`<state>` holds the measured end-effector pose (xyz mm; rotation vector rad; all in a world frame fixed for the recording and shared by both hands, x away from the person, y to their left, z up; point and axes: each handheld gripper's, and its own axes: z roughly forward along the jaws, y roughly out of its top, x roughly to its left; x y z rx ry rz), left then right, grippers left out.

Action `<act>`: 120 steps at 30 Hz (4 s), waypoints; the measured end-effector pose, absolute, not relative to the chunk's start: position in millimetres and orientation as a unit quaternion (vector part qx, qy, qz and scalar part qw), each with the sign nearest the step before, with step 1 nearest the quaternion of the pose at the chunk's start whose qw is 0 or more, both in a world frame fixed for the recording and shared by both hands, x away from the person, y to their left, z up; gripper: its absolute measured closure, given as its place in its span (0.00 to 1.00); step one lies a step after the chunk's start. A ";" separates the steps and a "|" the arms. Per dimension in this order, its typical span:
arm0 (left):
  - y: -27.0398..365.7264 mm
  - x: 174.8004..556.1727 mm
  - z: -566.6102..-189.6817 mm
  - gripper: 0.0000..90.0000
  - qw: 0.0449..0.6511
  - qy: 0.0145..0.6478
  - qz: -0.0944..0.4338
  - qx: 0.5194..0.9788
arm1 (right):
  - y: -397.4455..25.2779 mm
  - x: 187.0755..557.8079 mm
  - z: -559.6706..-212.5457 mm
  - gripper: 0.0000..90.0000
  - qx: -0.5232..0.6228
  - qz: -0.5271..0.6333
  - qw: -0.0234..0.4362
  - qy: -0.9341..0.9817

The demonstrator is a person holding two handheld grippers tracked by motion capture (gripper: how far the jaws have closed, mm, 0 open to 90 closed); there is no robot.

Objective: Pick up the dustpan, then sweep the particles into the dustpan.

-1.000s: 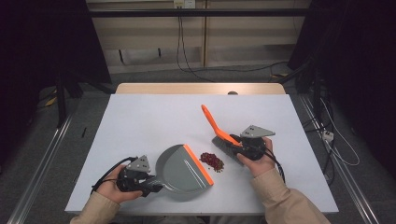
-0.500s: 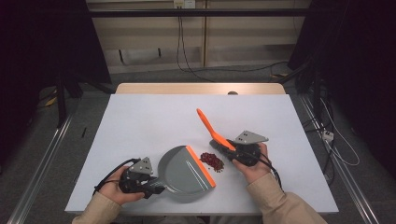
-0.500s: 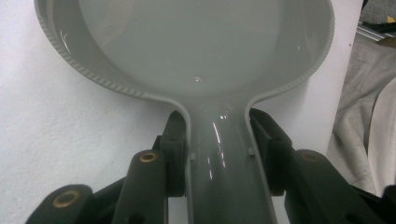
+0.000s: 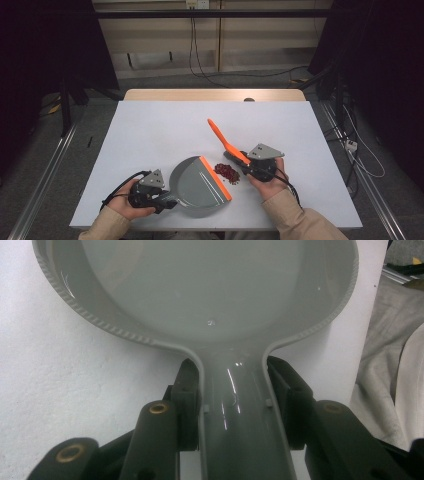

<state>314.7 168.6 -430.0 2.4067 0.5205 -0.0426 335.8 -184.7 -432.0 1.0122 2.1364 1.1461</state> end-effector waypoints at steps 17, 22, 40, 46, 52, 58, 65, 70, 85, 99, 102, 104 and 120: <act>167.3 314.5 -430.8 0.69 0.335 0.199 -0.019 0.921 | -174.1 329.0 -433.7 0.79 0.374 0.417 0.266 0.785; 164.4 314.4 -431.5 0.69 0.336 0.201 -0.020 0.920 | -170.6 326.8 -434.2 0.79 0.375 0.419 0.264 0.784; 152.4 314.0 -431.1 0.69 0.317 0.187 -0.023 0.930 | -158.1 317.7 -435.8 0.79 0.388 0.427 0.264 0.773; 149.6 314.4 -432.1 0.69 0.311 0.183 -0.024 0.933 | -151.3 314.2 -437.0 0.79 0.396 0.438 0.260 0.764; 146.7 313.1 -434.2 0.69 0.320 0.195 -0.030 0.927 | -142.6 310.7 -438.1 0.79 0.398 0.447 0.254 0.760; 146.7 313.3 -434.7 0.69 0.322 0.198 -0.032 0.925 | -134.8 307.2 -438.2 0.79 0.396 0.460 0.244 0.756; 147.6 313.4 -435.2 0.69 0.323 0.201 -0.034 0.924 | -126.3 307.3 -434.1 0.79 0.389 0.487 0.232 0.747; 148.6 313.7 -436.3 0.69 0.329 0.203 -0.034 0.921 | -123.0 311.1 -431.2 0.79 0.377 0.507 0.217 0.744; 151.1 314.8 -435.0 0.69 0.323 0.193 -0.035 0.926 | -182.7 327.0 -421.6 0.79 0.415 0.506 0.242 0.717; 150.4 311.5 -433.9 0.69 0.317 0.170 -0.035 0.932 | -206.2 306.9 -435.9 0.79 0.433 0.471 0.267 0.721; 149.9 309.1 -433.8 0.69 0.318 0.167 -0.038 0.933 | -200.1 298.3 -437.7 0.79 0.425 0.463 0.277 0.727; 149.4 307.9 -433.7 0.69 0.317 0.167 -0.037 0.933 | -195.2 292.9 -439.2 0.79 0.425 0.464 0.279 0.726; 144.0 307.0 -434.7 0.70 0.319 0.179 -0.034 0.930 | -139.6 280.5 -443.5 0.79 0.438 0.538 0.245 0.677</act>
